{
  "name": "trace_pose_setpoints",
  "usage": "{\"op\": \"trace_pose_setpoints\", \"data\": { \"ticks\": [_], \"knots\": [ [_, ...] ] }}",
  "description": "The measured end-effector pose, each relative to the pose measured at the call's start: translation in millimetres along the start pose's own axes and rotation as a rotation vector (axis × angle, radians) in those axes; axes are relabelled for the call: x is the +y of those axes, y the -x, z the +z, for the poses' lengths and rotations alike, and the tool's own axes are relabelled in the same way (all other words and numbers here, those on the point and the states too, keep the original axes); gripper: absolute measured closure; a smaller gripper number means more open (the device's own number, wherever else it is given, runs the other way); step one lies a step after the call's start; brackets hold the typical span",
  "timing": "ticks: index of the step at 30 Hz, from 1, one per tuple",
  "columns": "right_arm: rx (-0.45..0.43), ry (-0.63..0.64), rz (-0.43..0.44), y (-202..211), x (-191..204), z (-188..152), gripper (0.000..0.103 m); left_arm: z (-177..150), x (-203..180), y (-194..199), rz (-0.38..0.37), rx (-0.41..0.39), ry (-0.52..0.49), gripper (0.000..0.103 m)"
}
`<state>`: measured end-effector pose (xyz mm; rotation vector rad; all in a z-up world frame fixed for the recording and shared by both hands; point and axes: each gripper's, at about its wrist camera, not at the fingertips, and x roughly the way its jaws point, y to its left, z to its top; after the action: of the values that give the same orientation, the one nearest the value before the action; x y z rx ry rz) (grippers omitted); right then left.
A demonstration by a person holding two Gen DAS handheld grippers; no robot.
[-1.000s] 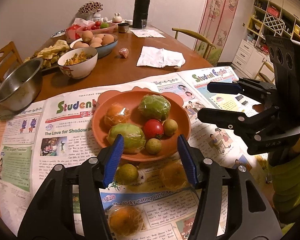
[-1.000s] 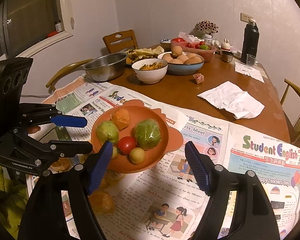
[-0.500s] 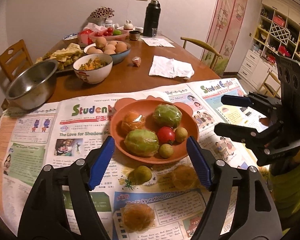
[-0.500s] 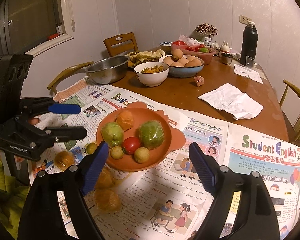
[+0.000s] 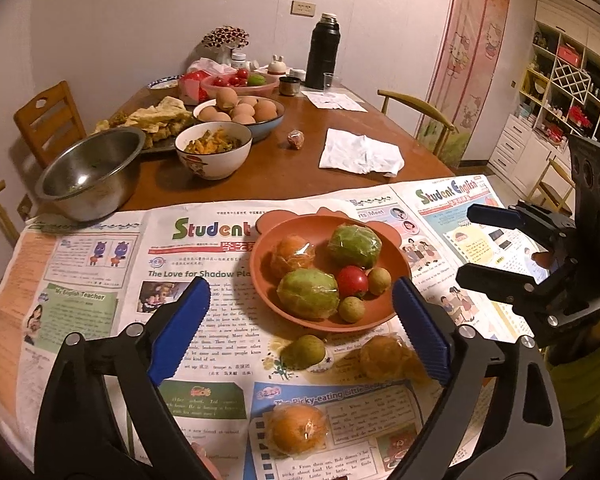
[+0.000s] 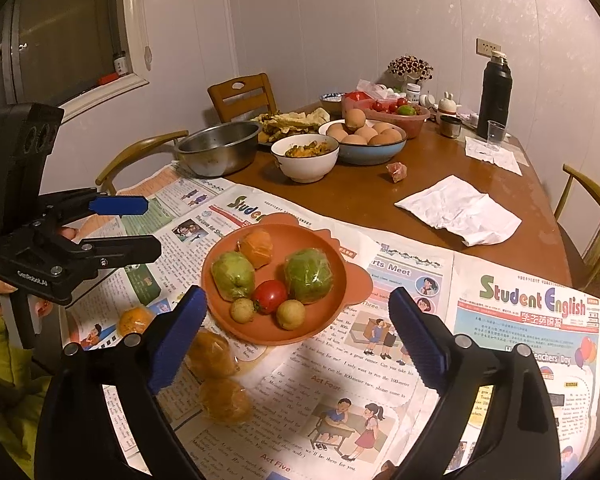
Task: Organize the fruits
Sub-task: 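Withdraw both open tools from the plate toward the bagged oranges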
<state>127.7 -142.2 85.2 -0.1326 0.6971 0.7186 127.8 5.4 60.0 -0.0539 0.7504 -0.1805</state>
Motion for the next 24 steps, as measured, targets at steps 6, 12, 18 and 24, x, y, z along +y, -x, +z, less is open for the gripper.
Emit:
{"op": "trace_pose_setpoints", "data": {
  "ticks": [6, 12, 18, 24],
  "knots": [
    [-0.009, 0.007, 0.002, 5, 5, -1, 0.009, -2, 2, 4, 0.016, -0.006, 0.011, 0.010],
    [-0.014, 0.013, -0.003, 10, 9, -3, 0.009, -4, 2, 6, 0.021, -0.008, 0.012, 0.010],
    [-0.017, 0.020, 0.001, 14, 15, -6, 0.008, -7, 3, 9, 0.026, -0.008, 0.016, 0.010],
    [-0.002, 0.028, 0.010, 15, 23, -13, 0.008, -15, 5, 14, 0.033, -0.007, 0.023, 0.010]
  ]
}}
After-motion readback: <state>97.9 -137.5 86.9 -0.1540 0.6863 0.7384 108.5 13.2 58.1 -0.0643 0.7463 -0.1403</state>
